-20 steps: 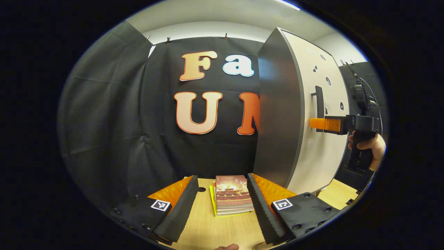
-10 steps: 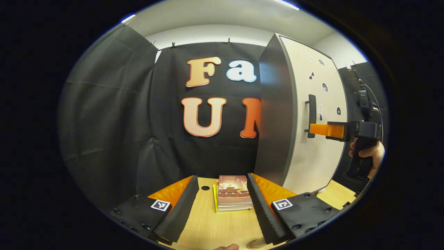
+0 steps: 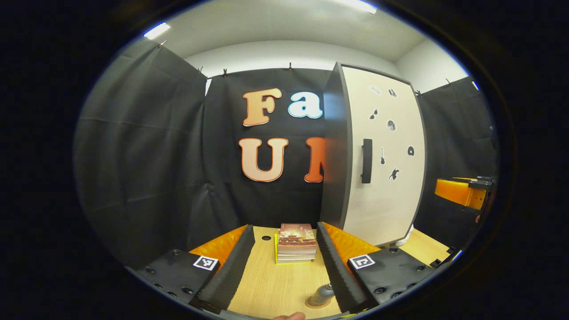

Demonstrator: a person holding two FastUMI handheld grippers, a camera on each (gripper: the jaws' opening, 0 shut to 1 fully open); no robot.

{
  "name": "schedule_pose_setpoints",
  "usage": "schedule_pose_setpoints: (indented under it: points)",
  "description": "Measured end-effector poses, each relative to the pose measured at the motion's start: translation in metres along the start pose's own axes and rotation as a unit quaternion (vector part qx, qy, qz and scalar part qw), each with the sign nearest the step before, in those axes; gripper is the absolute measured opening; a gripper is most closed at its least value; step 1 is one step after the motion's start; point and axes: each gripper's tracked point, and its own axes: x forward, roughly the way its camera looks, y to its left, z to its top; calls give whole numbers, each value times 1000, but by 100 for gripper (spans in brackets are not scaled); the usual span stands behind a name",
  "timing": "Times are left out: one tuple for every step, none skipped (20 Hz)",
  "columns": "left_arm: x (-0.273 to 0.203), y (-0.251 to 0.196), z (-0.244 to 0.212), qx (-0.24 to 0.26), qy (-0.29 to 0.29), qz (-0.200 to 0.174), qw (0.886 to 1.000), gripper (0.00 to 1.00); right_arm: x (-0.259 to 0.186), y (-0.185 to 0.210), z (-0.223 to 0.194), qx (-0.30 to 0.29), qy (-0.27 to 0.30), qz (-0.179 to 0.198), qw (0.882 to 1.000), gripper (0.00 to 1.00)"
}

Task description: Open the cabinet door with the right hand, grasp the bottle in the cabinet with the left hand and place it on the coaster, then close the cabinet door with the right hand.

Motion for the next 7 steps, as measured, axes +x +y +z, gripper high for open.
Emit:
schedule_pose_setpoints:
  points:
    - [-13, -3, 2, 2, -1, 2, 1000, 91, -16, -6, -2, -1, 1, -7, 1000, 94]
    - [-23, -5, 6, 3, -2, 2, 1000, 90, -31, -10, -3, 0, 3, -11, 1000, 94]
    - [-32, -8, 7, 4, -3, 0, 1000, 93, -43, -13, -5, 4, 3, -12, 1000, 94]
    - [-42, -10, 9, 4, -3, 1, 1000, 92, -54, -14, -4, 9, 3, -12, 1000, 94]
    - [-50, -11, 10, 4, -4, 2, 1000, 90, -62, -16, -4, 14, 2, -13, 1000, 94]
    - [-57, -12, 12, 4, -4, 3, 1000, 90, -69, -18, -4, 16, 2, -13, 1000, 94]
    - [-63, -12, 13, 4, -4, 4, 1000, 90, -75, -20, -4, 17, 2, -15, 1000, 94]
